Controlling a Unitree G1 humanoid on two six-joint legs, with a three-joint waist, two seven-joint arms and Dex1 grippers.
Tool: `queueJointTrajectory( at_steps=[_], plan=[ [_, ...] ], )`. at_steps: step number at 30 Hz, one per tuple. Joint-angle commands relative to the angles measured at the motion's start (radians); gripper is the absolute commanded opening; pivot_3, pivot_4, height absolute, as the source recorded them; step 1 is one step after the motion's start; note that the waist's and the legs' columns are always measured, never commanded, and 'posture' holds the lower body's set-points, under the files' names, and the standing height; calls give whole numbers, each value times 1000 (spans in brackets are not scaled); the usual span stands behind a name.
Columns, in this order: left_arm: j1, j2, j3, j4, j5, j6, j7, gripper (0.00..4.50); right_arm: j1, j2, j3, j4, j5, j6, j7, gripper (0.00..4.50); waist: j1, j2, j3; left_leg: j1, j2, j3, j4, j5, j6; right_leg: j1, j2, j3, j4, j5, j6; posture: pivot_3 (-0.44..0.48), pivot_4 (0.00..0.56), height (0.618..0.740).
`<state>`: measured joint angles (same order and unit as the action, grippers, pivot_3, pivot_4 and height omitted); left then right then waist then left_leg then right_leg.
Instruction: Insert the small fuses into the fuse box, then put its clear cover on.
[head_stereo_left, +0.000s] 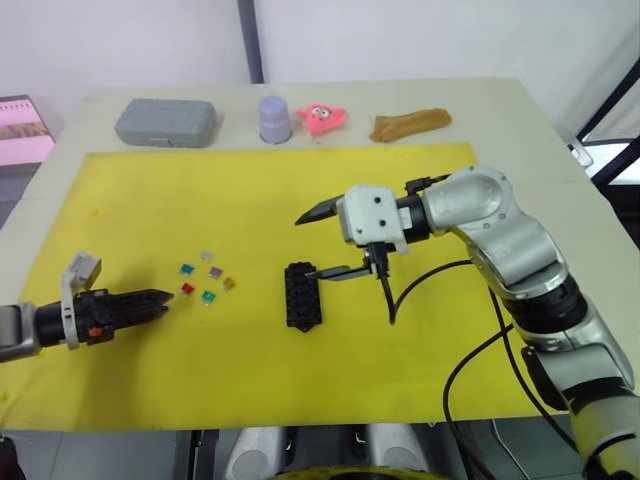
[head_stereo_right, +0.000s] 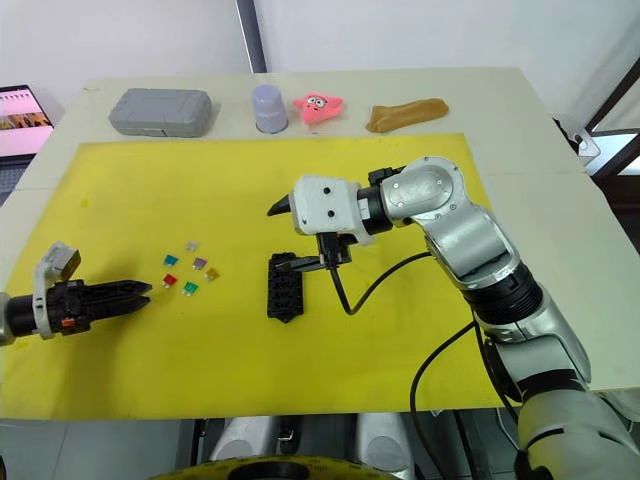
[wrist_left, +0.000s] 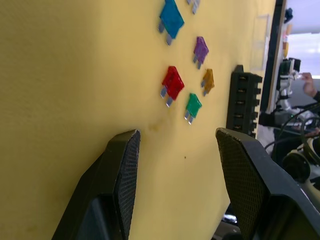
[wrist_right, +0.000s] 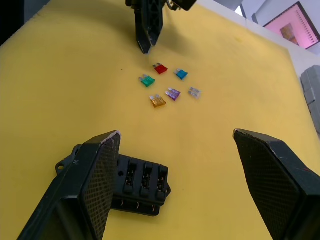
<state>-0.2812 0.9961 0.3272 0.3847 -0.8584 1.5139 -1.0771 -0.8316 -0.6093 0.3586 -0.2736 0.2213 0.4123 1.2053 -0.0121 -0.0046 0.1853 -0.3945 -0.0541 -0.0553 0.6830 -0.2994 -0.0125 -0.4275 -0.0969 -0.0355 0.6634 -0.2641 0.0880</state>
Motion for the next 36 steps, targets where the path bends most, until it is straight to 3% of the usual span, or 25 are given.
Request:
queueJointTrajectory(
  at_steps=[1, 36],
  plan=[
    [-50, -6, -5, 38, 15, -21, 5, 2549, -27, -4, -28, -28, 9, 0, 0, 3855, 1, 0, 0, 0, 0, 0, 0, 0, 0, 0, 0, 0, 0, 0, 0, 0, 150, 731],
    [-160, -128, -94, 62, 73, -66, 21, 2549, -22, -13, -34, -29, 2, -2, 3, 3855, 23, 0, 0, 0, -2, -1, 0, 0, 0, 1, -1, 0, 0, 0, 0, 0, 150, 731]
  ],
)
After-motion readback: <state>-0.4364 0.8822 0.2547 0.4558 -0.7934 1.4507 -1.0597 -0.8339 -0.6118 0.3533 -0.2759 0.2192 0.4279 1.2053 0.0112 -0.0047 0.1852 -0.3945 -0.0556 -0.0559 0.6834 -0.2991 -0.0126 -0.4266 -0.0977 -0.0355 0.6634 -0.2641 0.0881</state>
